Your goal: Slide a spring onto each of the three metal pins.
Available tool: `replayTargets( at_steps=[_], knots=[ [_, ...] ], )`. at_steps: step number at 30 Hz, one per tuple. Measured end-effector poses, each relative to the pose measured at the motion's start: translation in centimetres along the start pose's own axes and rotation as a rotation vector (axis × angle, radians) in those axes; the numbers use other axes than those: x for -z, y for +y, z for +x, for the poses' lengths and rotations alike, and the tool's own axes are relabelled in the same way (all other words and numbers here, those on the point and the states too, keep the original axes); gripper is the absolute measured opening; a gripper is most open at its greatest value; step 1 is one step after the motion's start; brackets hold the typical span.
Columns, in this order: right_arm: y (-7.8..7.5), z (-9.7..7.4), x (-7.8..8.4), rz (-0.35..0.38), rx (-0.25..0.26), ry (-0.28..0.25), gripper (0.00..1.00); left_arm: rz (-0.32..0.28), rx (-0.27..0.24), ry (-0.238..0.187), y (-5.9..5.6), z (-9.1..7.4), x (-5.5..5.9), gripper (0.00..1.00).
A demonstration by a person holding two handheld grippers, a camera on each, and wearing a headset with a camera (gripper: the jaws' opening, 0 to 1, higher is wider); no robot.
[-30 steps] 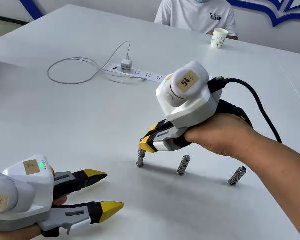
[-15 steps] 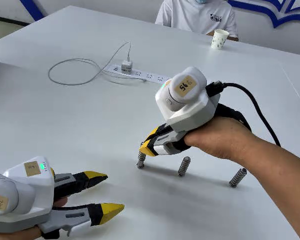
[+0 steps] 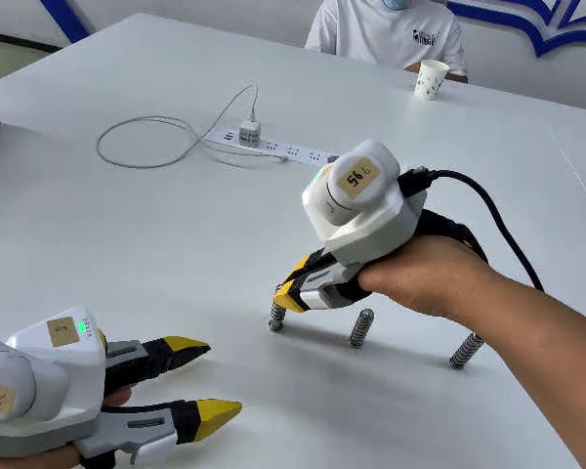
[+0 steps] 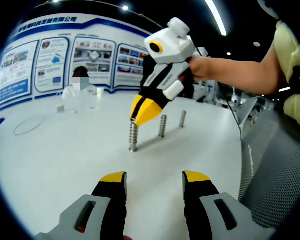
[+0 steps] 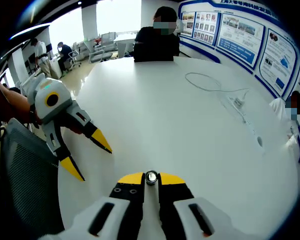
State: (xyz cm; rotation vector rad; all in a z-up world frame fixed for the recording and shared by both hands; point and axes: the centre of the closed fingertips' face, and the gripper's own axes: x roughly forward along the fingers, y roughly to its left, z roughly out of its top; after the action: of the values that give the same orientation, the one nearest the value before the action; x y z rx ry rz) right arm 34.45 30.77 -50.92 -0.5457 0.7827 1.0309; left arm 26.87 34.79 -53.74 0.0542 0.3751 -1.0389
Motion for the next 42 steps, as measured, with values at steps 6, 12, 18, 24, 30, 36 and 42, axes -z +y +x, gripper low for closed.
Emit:
replayTargets(
  at_steps=[6,12,18,24,30,36,42],
  knots=[
    [0.0,0.3,0.2,-0.003,-0.002,0.007,0.12,-0.001,0.001,-0.001,0.0,0.1,0.0,0.46],
    [0.0,0.6,0.3,-0.001,-0.005,0.012,0.12,-0.004,-0.003,-0.001,0.1,0.0,0.1,0.46],
    [0.1,0.9,0.5,0.000,-0.008,0.017,0.12,-0.006,-0.002,-0.003,0.2,0.1,0.2,0.46],
    [0.1,1.1,0.7,0.003,-0.010,0.022,0.12,-0.008,-0.001,-0.003,0.2,0.1,0.3,0.46],
    [0.1,1.3,0.7,0.008,-0.014,0.022,0.12,-0.011,-0.004,-0.003,0.4,0.1,0.4,0.46],
    [0.1,1.4,0.8,0.009,-0.014,0.021,0.12,-0.014,-0.003,-0.001,0.3,0.1,0.5,0.46],
    [0.1,1.4,0.7,0.005,-0.013,0.015,0.13,-0.011,-0.001,-0.002,0.3,0.2,0.3,0.46]
  ],
)
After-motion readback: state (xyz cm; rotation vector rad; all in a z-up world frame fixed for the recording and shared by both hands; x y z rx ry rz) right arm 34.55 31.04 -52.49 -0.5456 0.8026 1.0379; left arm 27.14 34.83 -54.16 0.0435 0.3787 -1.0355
